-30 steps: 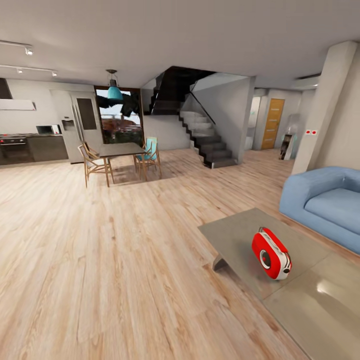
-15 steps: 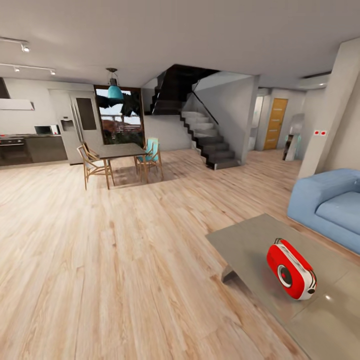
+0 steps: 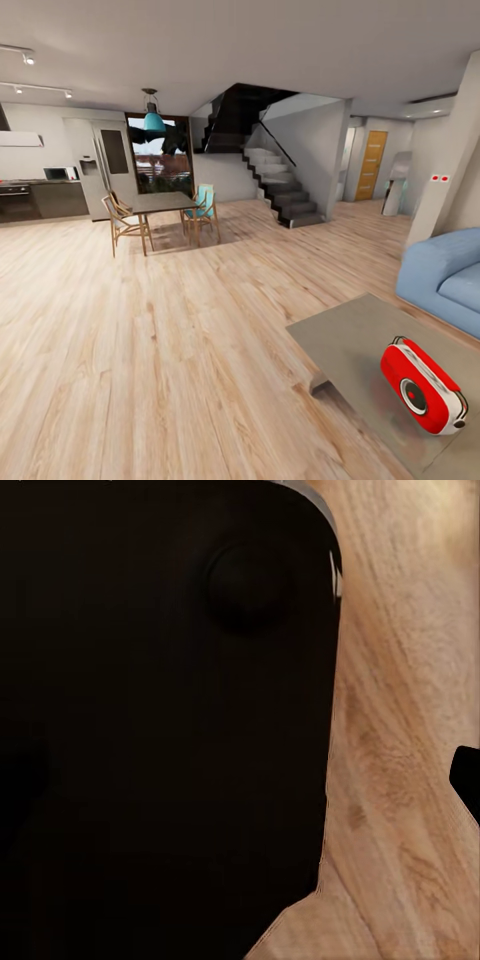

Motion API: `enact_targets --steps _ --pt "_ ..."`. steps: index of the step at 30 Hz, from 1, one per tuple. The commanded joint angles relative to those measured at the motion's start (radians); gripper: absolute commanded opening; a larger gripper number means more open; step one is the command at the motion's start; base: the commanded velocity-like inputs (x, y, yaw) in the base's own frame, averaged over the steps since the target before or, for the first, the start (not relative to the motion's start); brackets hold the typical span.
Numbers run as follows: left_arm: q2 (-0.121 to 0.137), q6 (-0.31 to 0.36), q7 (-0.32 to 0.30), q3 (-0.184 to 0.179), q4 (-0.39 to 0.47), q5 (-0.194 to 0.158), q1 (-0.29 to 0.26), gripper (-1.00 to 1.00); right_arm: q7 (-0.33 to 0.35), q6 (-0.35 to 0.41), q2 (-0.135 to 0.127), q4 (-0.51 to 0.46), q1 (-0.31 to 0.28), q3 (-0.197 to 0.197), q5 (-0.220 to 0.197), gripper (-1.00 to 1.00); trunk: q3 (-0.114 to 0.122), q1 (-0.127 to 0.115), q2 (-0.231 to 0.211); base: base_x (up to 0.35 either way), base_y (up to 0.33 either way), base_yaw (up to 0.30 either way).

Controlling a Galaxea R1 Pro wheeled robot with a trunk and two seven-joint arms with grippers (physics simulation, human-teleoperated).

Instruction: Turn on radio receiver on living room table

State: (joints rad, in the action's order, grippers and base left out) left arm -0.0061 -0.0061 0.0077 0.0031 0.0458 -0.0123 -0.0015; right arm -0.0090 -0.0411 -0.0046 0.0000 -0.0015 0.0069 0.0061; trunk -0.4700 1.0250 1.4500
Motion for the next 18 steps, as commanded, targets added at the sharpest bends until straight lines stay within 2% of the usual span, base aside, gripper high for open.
enact_targets --steps 1,11,18 --pt "0.000 0.000 0.000 0.000 0.000 0.000 0.000 1.00 0.000 0.000 0.000 0.000 0.000 0.000 0.000 1.00 0.000 0.000 0.000 0.316 0.160 0.000" --pt "0.000 0.000 0.000 0.000 0.000 0.000 0.000 1.00 0.000 -0.003 0.000 0.000 0.000 0.001 0.000 1.00 0.000 0.000 0.000 0.316 0.158 0.000" --pt "0.000 0.001 0.001 0.000 0.000 -0.001 0.000 1.00 0.000 -0.003 0.000 0.000 0.000 0.002 0.001 1.00 0.000 0.000 0.000 0.320 0.058 0.000"
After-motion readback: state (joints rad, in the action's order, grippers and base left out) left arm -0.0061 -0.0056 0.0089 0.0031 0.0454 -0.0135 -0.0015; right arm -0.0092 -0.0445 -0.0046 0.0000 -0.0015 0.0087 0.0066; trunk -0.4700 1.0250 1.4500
